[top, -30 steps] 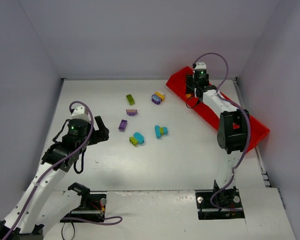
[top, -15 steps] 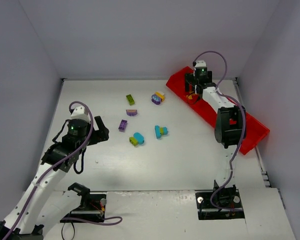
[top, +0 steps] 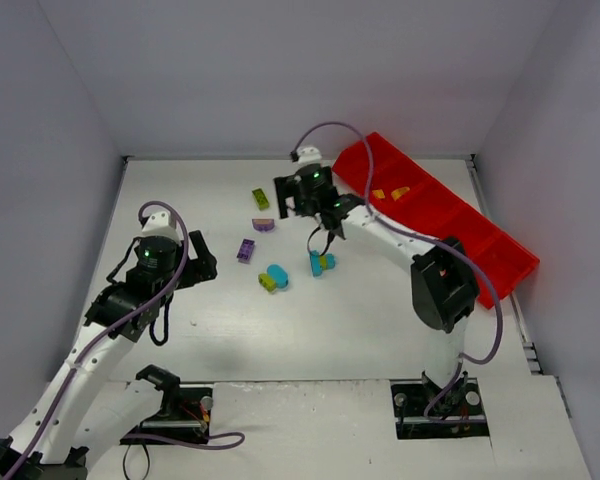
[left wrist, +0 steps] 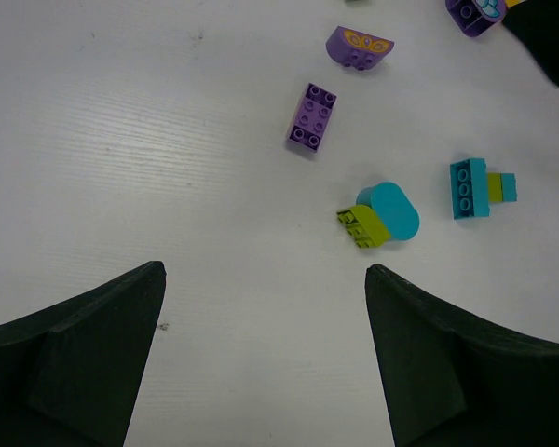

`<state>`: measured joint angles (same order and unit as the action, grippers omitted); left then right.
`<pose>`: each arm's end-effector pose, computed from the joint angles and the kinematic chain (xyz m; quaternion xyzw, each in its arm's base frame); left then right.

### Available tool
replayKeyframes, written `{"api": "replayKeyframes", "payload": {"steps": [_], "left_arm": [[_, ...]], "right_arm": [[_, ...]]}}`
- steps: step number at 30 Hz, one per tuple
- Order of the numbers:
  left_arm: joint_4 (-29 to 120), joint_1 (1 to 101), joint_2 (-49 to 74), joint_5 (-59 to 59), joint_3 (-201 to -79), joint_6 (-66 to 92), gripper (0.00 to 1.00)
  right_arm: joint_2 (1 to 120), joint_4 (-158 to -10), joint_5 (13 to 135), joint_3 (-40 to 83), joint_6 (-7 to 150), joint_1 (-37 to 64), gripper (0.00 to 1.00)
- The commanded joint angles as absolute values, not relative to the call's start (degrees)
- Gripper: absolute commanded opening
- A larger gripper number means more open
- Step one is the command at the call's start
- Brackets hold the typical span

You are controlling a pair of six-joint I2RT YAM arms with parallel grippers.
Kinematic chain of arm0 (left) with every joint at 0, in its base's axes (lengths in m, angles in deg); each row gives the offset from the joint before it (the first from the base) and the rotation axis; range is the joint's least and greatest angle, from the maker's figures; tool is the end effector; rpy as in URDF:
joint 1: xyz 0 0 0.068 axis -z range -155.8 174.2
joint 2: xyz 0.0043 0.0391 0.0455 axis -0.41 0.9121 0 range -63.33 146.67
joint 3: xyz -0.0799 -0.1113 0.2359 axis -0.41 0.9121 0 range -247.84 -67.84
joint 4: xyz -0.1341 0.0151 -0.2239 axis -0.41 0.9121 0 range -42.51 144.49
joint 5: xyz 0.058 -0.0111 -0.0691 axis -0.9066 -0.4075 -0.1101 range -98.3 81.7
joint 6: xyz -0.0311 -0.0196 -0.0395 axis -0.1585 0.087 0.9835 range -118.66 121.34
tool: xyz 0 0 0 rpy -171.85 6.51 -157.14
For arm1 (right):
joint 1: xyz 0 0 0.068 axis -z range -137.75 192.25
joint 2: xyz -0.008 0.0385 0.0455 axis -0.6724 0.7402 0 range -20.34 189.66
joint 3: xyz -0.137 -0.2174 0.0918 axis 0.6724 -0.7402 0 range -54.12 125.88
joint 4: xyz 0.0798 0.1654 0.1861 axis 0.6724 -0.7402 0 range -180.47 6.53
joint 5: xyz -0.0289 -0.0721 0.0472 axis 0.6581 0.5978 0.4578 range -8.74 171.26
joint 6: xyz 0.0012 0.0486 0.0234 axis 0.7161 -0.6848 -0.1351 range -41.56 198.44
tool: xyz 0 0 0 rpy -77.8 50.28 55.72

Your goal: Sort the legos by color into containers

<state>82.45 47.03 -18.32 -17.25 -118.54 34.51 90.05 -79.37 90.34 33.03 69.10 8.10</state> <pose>0.1555 -0.0594 0.3307 -0.1168 0.8532 -0.1771 0.4766 0.3871 0.2556 0.2836 -0.1297 0.8032 0.1542 0.5606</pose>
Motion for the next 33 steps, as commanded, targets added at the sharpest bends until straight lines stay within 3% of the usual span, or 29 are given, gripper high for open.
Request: {"api": "replayKeyframes", "payload": {"steps": [1,13,19,30,33], "left_arm": [[80.54,47.14,-18.42,-19.55,-121.45,33.60,0.82],[86.86,47.14,-24.04,-20.69,-121.72,34.13,0.82],[90.03,47.14,-27.12,-21.48,-121.98,34.13,0.82],[92.32,47.14,-29.06,-21.48,-121.63,34.48,0.82],[92.14,47.14,-29.06,-21.48,-121.54,34.39,0.82]], "right_arm": [[87.40,-77.93,95.40,32.97,57.10,1.07,0.92],[104.98,-85.83,101.83,48.78,47.16,-9.95,0.85],[111.66,-87.16,101.56,53.36,45.92,-10.48,0.68],[117.03,-88.13,102.00,55.13,45.75,-11.54,0.53],[117.21,-88.13,102.36,54.16,46.80,-11.19,0.40]]}}
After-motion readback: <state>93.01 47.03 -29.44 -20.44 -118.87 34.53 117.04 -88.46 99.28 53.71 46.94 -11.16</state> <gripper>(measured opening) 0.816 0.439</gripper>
